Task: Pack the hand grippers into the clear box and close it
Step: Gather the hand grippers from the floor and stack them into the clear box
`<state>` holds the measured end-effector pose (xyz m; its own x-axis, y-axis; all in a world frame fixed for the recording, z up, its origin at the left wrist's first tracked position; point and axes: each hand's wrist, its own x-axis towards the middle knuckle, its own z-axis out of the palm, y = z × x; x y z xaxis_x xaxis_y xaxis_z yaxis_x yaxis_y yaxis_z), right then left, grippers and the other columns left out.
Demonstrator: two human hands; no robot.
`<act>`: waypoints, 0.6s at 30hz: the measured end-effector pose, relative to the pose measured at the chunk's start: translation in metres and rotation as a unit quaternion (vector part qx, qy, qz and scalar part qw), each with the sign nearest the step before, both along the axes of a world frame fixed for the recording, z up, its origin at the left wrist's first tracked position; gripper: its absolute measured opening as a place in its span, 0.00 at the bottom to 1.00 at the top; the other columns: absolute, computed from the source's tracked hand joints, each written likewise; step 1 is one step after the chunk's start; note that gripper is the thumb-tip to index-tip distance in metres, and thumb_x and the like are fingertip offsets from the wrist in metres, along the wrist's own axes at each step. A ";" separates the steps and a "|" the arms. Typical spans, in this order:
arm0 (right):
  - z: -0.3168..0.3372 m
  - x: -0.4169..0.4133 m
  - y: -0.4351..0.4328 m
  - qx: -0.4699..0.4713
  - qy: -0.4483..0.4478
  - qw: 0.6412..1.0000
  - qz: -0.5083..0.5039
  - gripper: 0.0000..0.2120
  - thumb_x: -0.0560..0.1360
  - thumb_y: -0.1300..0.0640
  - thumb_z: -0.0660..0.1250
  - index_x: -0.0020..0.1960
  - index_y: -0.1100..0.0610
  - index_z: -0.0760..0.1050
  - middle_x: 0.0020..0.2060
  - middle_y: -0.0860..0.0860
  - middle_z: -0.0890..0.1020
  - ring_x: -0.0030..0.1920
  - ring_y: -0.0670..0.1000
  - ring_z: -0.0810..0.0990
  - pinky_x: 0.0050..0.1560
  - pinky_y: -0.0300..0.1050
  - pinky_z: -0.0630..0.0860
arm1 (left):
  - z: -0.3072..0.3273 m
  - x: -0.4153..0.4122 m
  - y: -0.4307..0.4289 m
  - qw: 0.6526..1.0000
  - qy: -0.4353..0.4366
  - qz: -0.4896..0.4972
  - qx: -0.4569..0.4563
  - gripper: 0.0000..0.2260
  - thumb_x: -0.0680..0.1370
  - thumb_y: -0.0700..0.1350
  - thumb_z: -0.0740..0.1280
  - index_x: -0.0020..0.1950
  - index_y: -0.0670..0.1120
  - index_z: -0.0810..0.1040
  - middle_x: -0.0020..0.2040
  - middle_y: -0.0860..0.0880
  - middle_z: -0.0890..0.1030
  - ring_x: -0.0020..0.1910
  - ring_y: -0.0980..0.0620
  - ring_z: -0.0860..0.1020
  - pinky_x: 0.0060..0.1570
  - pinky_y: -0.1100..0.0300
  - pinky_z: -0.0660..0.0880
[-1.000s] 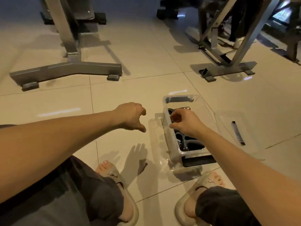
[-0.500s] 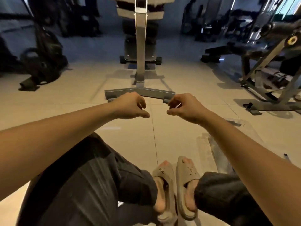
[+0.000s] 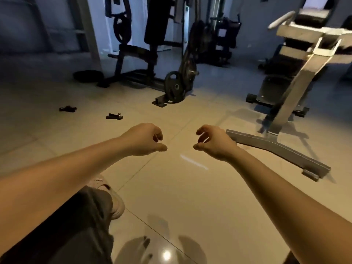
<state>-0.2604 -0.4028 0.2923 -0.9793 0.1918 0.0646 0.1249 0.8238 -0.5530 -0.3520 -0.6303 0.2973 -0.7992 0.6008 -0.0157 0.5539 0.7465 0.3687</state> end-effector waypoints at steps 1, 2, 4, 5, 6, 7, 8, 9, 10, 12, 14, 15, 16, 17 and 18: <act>0.000 -0.027 -0.017 0.007 -0.004 1.000 0.020 0.21 0.75 0.54 0.75 0.65 0.55 0.74 0.53 0.52 0.82 0.49 0.52 0.82 0.52 0.50 0.81 | -0.003 -0.016 -0.024 1.000 0.003 0.021 0.000 0.20 0.75 0.59 0.73 0.62 0.49 0.79 0.55 0.52 0.81 0.49 0.54 0.79 0.49 0.58 0.79; 0.001 -0.054 -0.034 0.016 -0.010 0.999 0.041 0.21 0.75 0.53 0.75 0.65 0.55 0.74 0.54 0.52 0.82 0.49 0.52 0.82 0.52 0.49 0.81 | -0.006 -0.032 -0.048 0.999 0.005 0.043 0.002 0.20 0.75 0.59 0.72 0.62 0.50 0.79 0.54 0.53 0.81 0.49 0.55 0.79 0.48 0.59 0.78; 0.004 -0.102 -0.069 0.027 -0.018 0.997 0.072 0.20 0.75 0.53 0.74 0.64 0.56 0.75 0.54 0.53 0.82 0.49 0.51 0.82 0.51 0.48 0.80 | -0.005 -0.060 -0.095 0.997 0.010 0.082 0.004 0.20 0.74 0.59 0.73 0.61 0.50 0.80 0.53 0.54 0.80 0.49 0.55 0.79 0.45 0.59 0.77; 0.006 -0.124 -0.086 0.031 -0.020 0.996 0.086 0.19 0.75 0.54 0.74 0.63 0.56 0.76 0.54 0.53 0.83 0.49 0.51 0.82 0.50 0.47 0.79 | -0.002 -0.075 -0.116 0.995 0.013 0.099 0.008 0.20 0.74 0.60 0.73 0.60 0.50 0.80 0.52 0.54 0.81 0.49 0.54 0.79 0.45 0.58 0.77; 0.008 -0.145 -0.102 0.032 -0.021 0.994 0.100 0.18 0.75 0.54 0.74 0.63 0.57 0.76 0.54 0.53 0.83 0.49 0.51 0.82 0.49 0.46 0.79 | 0.000 -0.090 -0.135 0.993 0.016 0.116 0.010 0.20 0.73 0.60 0.73 0.59 0.50 0.80 0.52 0.54 0.81 0.49 0.54 0.80 0.46 0.57 0.78; 0.008 -0.166 -0.117 0.033 -0.022 0.993 0.113 0.18 0.75 0.54 0.74 0.63 0.58 0.76 0.55 0.53 0.82 0.49 0.51 0.81 0.47 0.44 0.78 | 0.001 -0.105 -0.153 0.991 0.017 0.132 0.011 0.19 0.73 0.60 0.74 0.59 0.51 0.81 0.52 0.54 0.82 0.48 0.54 0.80 0.47 0.56 0.79; 0.008 -0.186 -0.130 0.032 -0.022 0.991 0.126 0.18 0.76 0.55 0.74 0.63 0.58 0.77 0.54 0.53 0.82 0.48 0.50 0.81 0.44 0.41 0.76 | 0.003 -0.119 -0.169 0.989 0.017 0.149 0.010 0.19 0.73 0.60 0.74 0.58 0.51 0.81 0.52 0.54 0.82 0.49 0.53 0.80 0.48 0.55 0.79; 0.008 -0.206 -0.142 0.032 -0.022 0.990 0.139 0.17 0.76 0.55 0.73 0.63 0.58 0.77 0.54 0.53 0.82 0.48 0.49 0.80 0.41 0.38 0.74 | 0.004 -0.134 -0.183 0.986 0.015 0.164 0.011 0.19 0.73 0.60 0.74 0.58 0.51 0.81 0.52 0.54 0.82 0.49 0.53 0.80 0.47 0.56 0.78; 0.007 -0.225 -0.153 0.031 -0.022 0.988 0.150 0.17 0.76 0.55 0.73 0.62 0.57 0.77 0.54 0.52 0.81 0.47 0.49 0.79 0.39 0.36 0.72 | 0.004 -0.148 -0.195 0.984 0.012 0.175 0.015 0.19 0.73 0.61 0.74 0.58 0.51 0.81 0.52 0.53 0.82 0.49 0.53 0.80 0.46 0.56 0.77; 0.004 -0.265 -0.168 0.024 -0.020 0.986 0.165 0.16 0.76 0.54 0.73 0.61 0.56 0.77 0.53 0.51 0.81 0.49 0.48 0.79 0.40 0.36 0.72 | 0.004 -0.177 -0.215 0.981 0.005 0.191 0.025 0.20 0.73 0.60 0.74 0.59 0.50 0.81 0.52 0.53 0.83 0.49 0.53 0.81 0.45 0.58 0.76; 0.002 -0.303 -0.180 0.013 -0.021 0.985 0.172 0.15 0.75 0.54 0.74 0.61 0.55 0.78 0.54 0.51 0.82 0.50 0.49 0.80 0.43 0.38 0.74 | 0.005 -0.207 -0.231 0.979 0.001 0.203 0.025 0.20 0.73 0.59 0.74 0.59 0.48 0.82 0.53 0.51 0.83 0.50 0.52 0.81 0.48 0.57 0.77; 0.001 -0.321 -0.186 0.008 -0.023 0.984 0.175 0.15 0.75 0.54 0.74 0.60 0.55 0.78 0.54 0.51 0.82 0.51 0.49 0.80 0.45 0.39 0.75 | 0.006 -0.223 -0.237 0.978 0.001 0.207 0.023 0.20 0.73 0.59 0.74 0.59 0.48 0.82 0.53 0.51 0.83 0.50 0.52 0.81 0.50 0.55 0.78; 0.000 -0.339 -0.190 0.003 -0.024 0.984 0.177 0.15 0.75 0.54 0.74 0.60 0.55 0.78 0.54 0.51 0.82 0.51 0.49 0.80 0.46 0.39 0.75 | 0.007 -0.239 -0.242 0.978 0.001 0.209 0.022 0.20 0.74 0.58 0.74 0.59 0.47 0.82 0.54 0.51 0.83 0.51 0.52 0.81 0.52 0.54 0.79; -0.001 -0.356 -0.195 -0.001 -0.025 0.984 0.179 0.15 0.75 0.54 0.74 0.60 0.56 0.78 0.54 0.51 0.82 0.51 0.49 0.80 0.46 0.39 0.75 | 0.008 -0.256 -0.246 0.977 -0.001 0.210 0.023 0.20 0.74 0.58 0.74 0.60 0.47 0.82 0.54 0.50 0.83 0.51 0.52 0.81 0.54 0.54 0.79; -0.001 -0.373 -0.198 -0.005 -0.025 0.983 0.181 0.15 0.75 0.55 0.74 0.60 0.56 0.78 0.54 0.51 0.82 0.51 0.49 0.80 0.45 0.38 0.75 | 0.010 -0.274 -0.249 0.978 -0.002 0.209 0.025 0.21 0.74 0.58 0.75 0.60 0.47 0.82 0.55 0.50 0.83 0.52 0.52 0.81 0.54 0.54 0.79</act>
